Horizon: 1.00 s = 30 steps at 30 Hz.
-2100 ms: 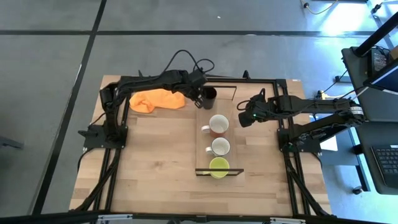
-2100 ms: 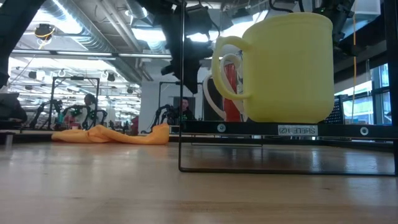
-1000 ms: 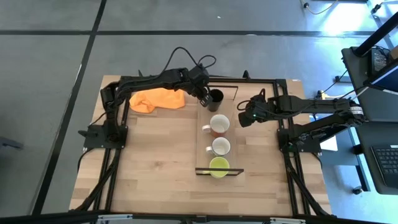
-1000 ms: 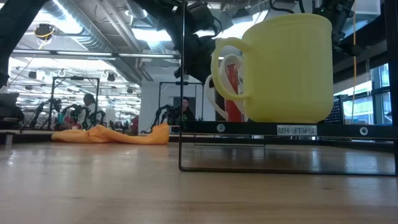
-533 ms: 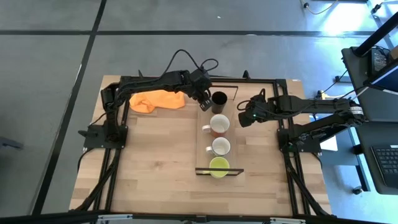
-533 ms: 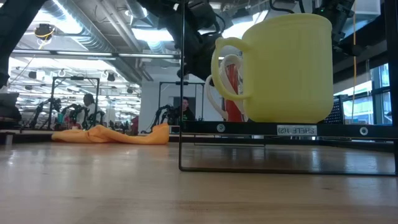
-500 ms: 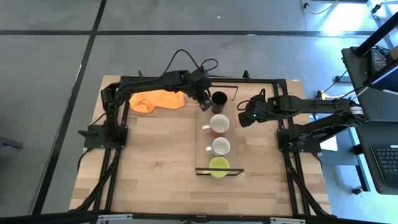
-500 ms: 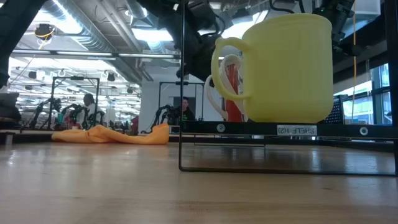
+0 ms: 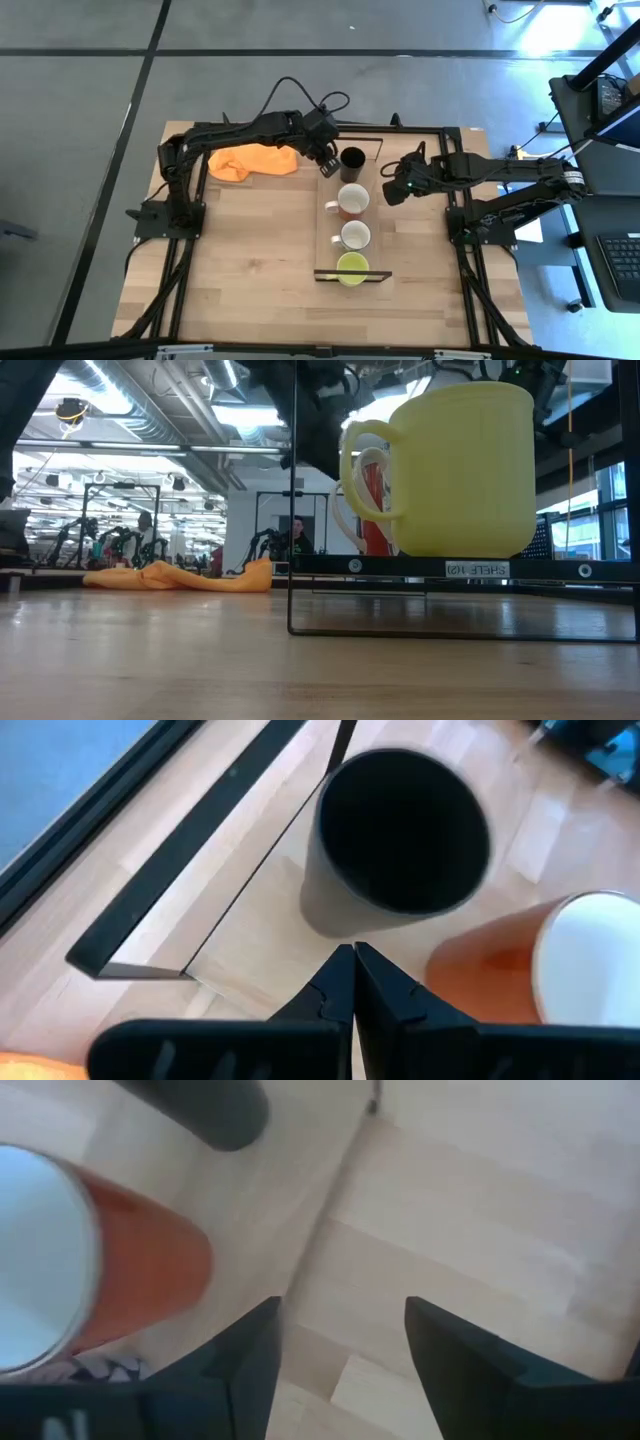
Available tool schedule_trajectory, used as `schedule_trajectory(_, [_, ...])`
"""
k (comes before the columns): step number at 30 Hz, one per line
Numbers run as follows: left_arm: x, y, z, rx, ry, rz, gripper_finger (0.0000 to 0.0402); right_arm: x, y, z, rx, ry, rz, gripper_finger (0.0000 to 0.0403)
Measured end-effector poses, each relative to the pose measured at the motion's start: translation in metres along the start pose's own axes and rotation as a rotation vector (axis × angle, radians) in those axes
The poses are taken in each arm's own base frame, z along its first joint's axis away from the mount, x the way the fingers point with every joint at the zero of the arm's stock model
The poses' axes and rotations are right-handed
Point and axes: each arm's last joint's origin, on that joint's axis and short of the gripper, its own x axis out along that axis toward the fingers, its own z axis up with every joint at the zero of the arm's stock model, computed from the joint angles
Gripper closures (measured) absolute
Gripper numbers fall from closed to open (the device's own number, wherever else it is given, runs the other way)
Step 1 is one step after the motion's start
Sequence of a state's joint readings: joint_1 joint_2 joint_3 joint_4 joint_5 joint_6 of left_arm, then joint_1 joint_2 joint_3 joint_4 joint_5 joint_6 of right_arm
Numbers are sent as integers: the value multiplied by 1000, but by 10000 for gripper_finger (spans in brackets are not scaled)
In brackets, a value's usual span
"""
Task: Stack small to large cups/mugs on shelf
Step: Return to Home Position
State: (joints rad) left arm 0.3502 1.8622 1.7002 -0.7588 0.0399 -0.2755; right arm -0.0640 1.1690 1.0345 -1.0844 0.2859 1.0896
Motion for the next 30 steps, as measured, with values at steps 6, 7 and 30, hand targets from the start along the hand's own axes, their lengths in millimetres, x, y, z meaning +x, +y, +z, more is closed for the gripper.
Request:
schedule_trajectory(6, [-43,-29,10,61,-157,-95,401,-22,15,12,-151,-126,101,190])
schedule_trajectory(7, [-52,-37,13,83,-202,-120,401,-28,20,16,-179,-163,140,190])
schedule_trajectory(30, [-206,-152,-2,371,-853,-730,401,-165,63,55,-567,-507,971,190])
